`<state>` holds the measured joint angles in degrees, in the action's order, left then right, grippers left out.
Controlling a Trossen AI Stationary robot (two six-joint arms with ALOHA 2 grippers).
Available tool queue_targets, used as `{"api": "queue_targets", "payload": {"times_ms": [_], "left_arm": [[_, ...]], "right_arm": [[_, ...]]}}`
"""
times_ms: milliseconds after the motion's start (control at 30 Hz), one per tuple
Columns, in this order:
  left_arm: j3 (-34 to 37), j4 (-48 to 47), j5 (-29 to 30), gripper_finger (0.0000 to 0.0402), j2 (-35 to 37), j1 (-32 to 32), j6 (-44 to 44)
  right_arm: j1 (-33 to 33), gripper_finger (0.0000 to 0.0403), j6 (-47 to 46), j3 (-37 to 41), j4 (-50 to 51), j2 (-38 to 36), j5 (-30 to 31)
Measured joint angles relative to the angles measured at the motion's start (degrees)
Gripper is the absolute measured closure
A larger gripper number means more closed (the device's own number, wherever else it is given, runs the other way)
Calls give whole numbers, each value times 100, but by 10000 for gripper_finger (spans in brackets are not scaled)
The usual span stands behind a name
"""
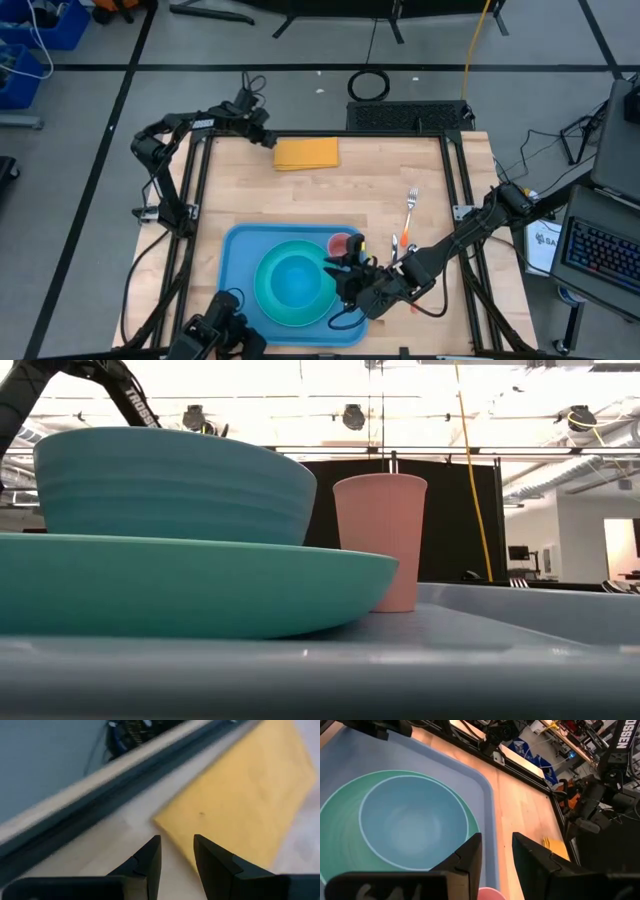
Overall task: Set up tray
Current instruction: Put the yellow table napkin to the left of the green plate on the blue tray
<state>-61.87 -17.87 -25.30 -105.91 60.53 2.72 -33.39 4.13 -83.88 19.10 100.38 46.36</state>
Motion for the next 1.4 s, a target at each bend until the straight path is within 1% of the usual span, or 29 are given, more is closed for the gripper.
{"api": "queue_targets", "payload": {"times_ms": [100,333,433,700,800,967,1067,1167,1400], "left_arm": [[0,-1,123,283,0,26,40],[0,-60,-56,284,0,57,66],[0,-68,75,284,0,57,17],[0,-38,163,282,0,52,-143],[0,-35,84,268,0,53,-110],[0,-10,-86,223,1,47,-85],[0,-71,-118,205,1,13,30],[0,-133,-92,200,2,-25,153],[0,-302,406,208,2,-232,148]], "right_arm": [[0,303,-34,0,2,0,-10],[0,303,7,193,-173,2,-6],[24,303,11,300,-237,7,-3],[43,303,160,369,-475,7,5],[42,303,156,369,-475,7,3],[44,303,156,369,-473,7,3],[42,303,154,368,-474,5,5],[42,303,154,368,-473,7,3],[42,303,111,368,-471,7,5]]}}
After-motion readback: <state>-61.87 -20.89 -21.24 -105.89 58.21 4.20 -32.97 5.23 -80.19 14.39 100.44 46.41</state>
